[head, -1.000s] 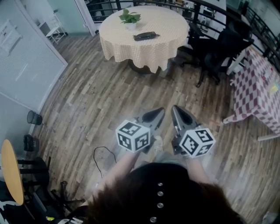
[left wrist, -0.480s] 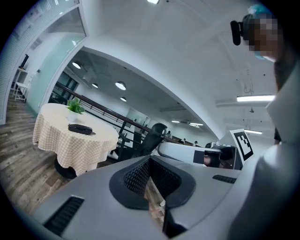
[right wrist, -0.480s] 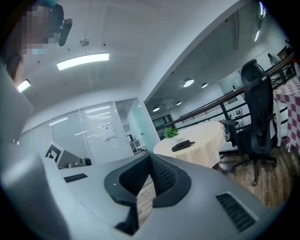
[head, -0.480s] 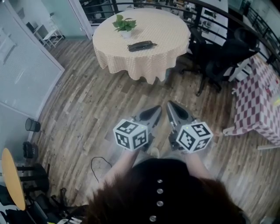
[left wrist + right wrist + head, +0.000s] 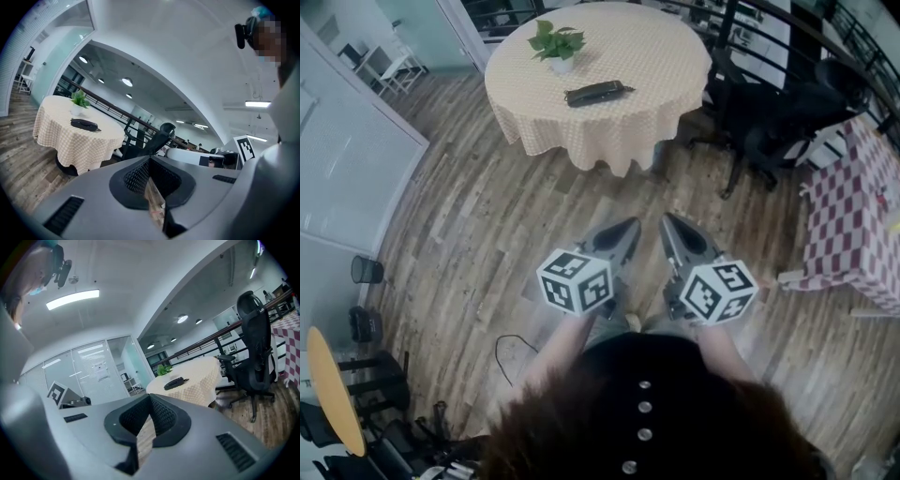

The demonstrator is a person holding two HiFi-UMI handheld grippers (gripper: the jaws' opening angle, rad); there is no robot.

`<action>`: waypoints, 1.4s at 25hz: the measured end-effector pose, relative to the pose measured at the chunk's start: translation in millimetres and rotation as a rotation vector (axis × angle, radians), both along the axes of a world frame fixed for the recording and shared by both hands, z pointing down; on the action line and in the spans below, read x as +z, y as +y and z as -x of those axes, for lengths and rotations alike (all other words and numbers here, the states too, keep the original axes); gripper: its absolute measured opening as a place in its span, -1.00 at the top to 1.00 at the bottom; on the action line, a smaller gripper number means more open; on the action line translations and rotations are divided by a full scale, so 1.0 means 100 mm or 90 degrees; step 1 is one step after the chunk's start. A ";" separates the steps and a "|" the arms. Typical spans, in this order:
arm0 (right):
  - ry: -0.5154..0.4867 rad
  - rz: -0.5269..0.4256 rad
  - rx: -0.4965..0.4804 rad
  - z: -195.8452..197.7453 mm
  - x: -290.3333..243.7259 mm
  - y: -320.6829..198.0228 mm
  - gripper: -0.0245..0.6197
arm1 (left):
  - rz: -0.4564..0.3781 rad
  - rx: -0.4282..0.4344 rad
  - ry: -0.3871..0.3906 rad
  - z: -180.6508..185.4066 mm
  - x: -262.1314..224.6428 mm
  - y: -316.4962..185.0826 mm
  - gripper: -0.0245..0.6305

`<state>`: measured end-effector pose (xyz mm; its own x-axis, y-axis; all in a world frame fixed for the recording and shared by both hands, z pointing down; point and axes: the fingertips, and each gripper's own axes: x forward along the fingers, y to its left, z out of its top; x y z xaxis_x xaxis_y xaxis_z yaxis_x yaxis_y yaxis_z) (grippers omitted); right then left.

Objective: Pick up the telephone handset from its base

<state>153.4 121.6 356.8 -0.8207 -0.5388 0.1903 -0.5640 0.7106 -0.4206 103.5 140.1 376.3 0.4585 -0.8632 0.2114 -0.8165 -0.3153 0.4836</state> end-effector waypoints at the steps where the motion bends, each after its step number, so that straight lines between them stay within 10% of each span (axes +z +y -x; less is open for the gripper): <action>1: -0.001 0.002 0.003 0.03 0.01 -0.07 0.90 | 0.001 0.001 0.001 0.03 0.01 -0.06 0.91; 35: -0.013 0.007 0.122 2.06 -0.01 -2.92 0.90 | 0.004 0.131 -0.062 2.08 -0.12 -3.05 0.91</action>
<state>-52.2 -170.0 355.8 -0.7066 -0.6840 0.1815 -0.6803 0.5860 -0.4403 -104.6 -165.1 364.8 0.6021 -0.7518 0.2690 -0.7782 -0.4772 0.4082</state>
